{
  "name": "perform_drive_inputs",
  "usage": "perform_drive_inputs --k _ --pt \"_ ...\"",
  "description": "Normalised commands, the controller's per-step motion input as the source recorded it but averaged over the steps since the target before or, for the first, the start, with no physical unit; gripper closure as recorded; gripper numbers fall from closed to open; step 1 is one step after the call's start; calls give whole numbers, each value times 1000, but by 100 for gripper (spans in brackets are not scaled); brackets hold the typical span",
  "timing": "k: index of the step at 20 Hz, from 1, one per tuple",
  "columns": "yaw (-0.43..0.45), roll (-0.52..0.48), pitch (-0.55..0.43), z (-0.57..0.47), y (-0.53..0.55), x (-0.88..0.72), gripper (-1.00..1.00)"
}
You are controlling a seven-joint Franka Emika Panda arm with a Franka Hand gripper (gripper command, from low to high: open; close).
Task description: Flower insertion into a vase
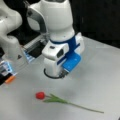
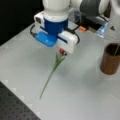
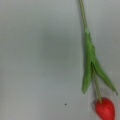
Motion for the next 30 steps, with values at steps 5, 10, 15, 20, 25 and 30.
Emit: perform_drive_inputs --k 5,10,15,20,25,30 --pt "119 20 44 -161 -272 206 -100" --pt "-21 15 42 -157 -87 253 -100" --pt "-73 47 50 -224 -51 291 -100" --pt "-33 76 84 -250 -152 249 -100" --pt "21 90 109 -83 -178 114 -100" --pt "14 102 43 -111 -63 43 -100"
